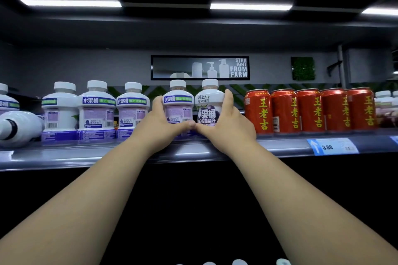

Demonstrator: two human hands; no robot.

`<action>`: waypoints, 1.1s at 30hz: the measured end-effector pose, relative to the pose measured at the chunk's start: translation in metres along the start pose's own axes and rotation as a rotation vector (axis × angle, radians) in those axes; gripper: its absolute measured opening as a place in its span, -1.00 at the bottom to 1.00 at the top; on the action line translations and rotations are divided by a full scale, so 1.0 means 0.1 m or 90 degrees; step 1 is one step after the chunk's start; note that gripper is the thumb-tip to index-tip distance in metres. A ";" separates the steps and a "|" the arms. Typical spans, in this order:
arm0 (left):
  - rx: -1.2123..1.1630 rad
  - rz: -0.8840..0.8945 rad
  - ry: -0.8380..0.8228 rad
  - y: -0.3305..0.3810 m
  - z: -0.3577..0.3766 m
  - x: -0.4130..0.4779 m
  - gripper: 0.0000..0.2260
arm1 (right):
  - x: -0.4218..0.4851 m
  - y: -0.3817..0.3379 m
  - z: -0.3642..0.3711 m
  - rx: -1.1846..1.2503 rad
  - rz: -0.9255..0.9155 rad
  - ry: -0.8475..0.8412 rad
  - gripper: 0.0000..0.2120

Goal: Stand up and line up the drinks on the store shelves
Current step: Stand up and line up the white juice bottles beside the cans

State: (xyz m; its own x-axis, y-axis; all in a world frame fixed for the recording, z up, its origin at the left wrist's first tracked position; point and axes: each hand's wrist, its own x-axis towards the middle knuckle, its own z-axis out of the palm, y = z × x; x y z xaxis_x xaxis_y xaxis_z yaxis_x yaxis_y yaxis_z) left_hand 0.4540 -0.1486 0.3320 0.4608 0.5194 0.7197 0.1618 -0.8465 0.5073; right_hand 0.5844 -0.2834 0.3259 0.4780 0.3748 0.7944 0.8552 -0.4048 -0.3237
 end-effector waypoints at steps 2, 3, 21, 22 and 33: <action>0.053 -0.005 0.017 0.03 0.03 0.00 -0.13 | -0.02 0.01 0.01 0.009 0.002 0.003 0.15; 0.063 -0.014 0.025 0.04 0.04 0.01 -0.11 | -0.02 0.02 0.01 0.025 0.004 0.004 0.13; 0.116 -0.056 0.010 0.14 0.10 -0.02 -0.09 | -0.07 0.10 -0.02 0.077 0.012 0.037 0.07; 0.117 -0.069 0.013 0.14 0.10 -0.02 -0.10 | -0.07 0.09 0.00 0.062 0.011 0.041 0.08; 0.048 -0.088 0.007 0.11 0.08 0.01 -0.12 | -0.11 0.12 -0.01 0.028 -0.002 0.047 0.04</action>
State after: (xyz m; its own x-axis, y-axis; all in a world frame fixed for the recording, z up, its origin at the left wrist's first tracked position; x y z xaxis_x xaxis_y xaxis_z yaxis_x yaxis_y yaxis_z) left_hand 0.4629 -0.1577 0.3348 0.4201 0.6326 0.6506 0.2888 -0.7729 0.5650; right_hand 0.5890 -0.2932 0.3144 0.4599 0.3125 0.8312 0.8658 -0.3657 -0.3415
